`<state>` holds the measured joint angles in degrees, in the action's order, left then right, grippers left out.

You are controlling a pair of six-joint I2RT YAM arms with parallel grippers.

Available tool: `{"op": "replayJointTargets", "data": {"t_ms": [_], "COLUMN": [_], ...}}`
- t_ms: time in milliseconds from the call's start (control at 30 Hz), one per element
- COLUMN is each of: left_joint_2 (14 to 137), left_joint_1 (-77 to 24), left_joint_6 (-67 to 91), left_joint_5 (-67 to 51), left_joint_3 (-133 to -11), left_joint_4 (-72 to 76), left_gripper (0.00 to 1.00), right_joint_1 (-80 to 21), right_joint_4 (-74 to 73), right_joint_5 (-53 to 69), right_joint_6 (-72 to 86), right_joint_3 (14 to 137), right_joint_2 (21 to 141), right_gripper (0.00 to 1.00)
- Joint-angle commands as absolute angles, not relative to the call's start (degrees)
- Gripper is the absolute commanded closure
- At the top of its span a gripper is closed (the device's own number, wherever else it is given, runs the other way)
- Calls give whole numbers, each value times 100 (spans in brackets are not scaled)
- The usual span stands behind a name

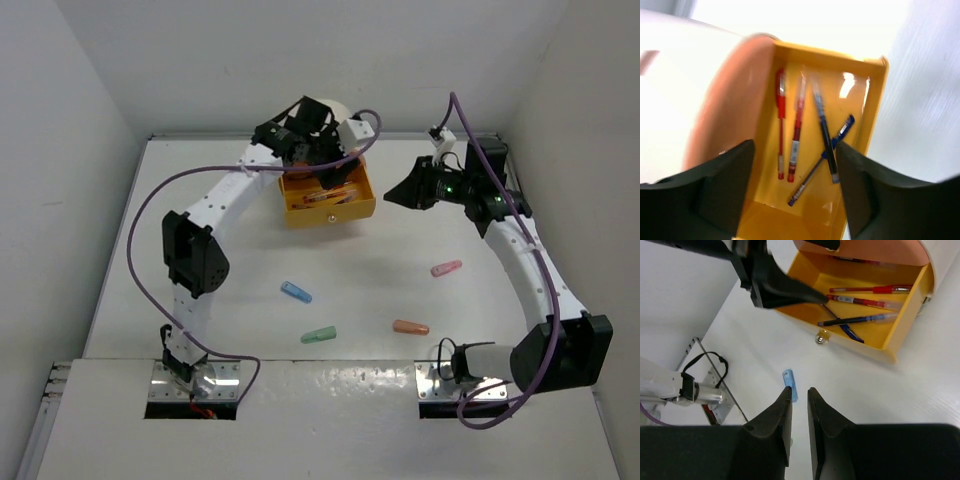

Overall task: Sort the stationery into containers
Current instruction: Close the drawer in the storage box.

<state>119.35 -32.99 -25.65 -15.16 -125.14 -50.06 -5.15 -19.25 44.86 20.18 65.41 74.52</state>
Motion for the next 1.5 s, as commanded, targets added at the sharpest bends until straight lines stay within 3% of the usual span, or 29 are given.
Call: {"op": "replayJointTargets", "data": {"t_ms": [0, 133, 233, 333, 567, 700, 867, 1000, 1467], "left_joint_2": [10813, 9295, 8658, 8394, 8016, 7788, 7725, 7813, 8516], "left_joint_1": [-2919, -2698, -2751, -2742, -2733, -3005, -3041, -3041, -2848], "left_joint_6": [-1849, -1319, -1239, -1222, -933, -773, -721, -659, -694], "left_joint_5": [-1932, -2968, -3348, -3489, -3051, -1908, -1451, -871, -624], "left_joint_3": [-12219, -10044, -9092, -8441, -6980, -6584, -6337, -6118, -6582], "left_joint_4": [-3940, -2491, -2347, -2609, -2278, -1777, -1485, -1196, -941], "left_gripper": [31, 59, 76, 82, 82, 82, 88, 99, 100], "right_joint_1": [-580, -606, -685, -738, -984, -1142, -1301, -1397, -1494], "right_joint_4": [-1539, -1257, -1213, -1379, -1731, -1267, -624, -536, -202], "right_joint_5": [4430, 4281, 4131, 4078, 3640, 3182, 2840, 2663, 2478], "right_joint_6": [2153, 2320, 2206, 1996, 1801, 2179, 2663, 2909, 3111], "right_joint_3": [6504, 6311, 6267, 6398, 6522, 5995, 5818, 6099, 6811], "right_joint_2": [7146, 6996, 6996, 7162, 7708, 7848, 8243, 8814, 9905], "right_gripper": [82, 82, 82, 83, 91, 100, 100, 100, 100]}}
